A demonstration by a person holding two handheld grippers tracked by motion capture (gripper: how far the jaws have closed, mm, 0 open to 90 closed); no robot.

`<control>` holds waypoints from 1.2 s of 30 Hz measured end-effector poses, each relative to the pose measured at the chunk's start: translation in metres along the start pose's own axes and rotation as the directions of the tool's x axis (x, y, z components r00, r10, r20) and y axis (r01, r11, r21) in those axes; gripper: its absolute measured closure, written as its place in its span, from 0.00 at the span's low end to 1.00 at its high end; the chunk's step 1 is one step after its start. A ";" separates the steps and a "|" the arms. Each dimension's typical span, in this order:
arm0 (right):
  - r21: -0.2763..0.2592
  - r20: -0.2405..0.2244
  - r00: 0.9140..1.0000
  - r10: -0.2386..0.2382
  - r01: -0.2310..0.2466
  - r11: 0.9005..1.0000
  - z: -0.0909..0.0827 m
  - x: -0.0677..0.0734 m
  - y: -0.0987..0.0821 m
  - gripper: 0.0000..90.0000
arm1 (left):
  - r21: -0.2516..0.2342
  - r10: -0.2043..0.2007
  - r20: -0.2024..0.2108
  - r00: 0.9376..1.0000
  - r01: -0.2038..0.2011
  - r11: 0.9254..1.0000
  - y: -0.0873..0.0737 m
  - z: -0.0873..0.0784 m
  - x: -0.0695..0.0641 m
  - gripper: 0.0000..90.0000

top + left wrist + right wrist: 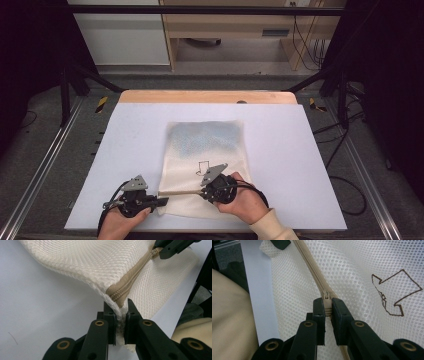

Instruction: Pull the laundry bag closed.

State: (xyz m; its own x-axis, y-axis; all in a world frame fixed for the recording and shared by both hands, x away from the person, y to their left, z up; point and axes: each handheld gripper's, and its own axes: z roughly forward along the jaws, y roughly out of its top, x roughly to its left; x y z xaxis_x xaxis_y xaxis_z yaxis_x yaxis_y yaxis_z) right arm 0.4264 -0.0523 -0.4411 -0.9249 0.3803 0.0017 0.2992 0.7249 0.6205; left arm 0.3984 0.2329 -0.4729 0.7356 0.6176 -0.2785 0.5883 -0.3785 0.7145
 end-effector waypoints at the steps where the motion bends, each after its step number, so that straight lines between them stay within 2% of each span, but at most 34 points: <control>1: 0.001 0.001 1.000 0.003 -0.003 1.000 0.000 0.000 0.000 0.91 | -0.001 0.000 0.002 1.000 0.000 1.000 0.000 0.000 0.000 0.92; 19: -0.003 0.012 1.000 0.024 -0.024 1.000 -0.007 -0.003 -0.010 0.91 | 0.001 0.001 0.007 1.000 -0.001 1.000 0.000 0.000 -0.001 0.92; 36: 0.007 0.014 1.000 0.017 -0.017 1.000 -0.007 -0.004 -0.013 0.91 | 0.001 -0.001 0.012 1.000 0.001 1.000 -0.001 0.001 -0.001 0.92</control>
State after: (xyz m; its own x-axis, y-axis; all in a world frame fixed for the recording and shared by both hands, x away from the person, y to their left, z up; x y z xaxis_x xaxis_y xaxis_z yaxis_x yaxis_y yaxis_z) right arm 0.4244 -0.0675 -0.4435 -0.9163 0.4004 0.0012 0.3165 0.7224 0.6148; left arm 0.3977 0.2322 -0.4738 0.7390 0.6098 -0.2863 0.5891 -0.3787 0.7139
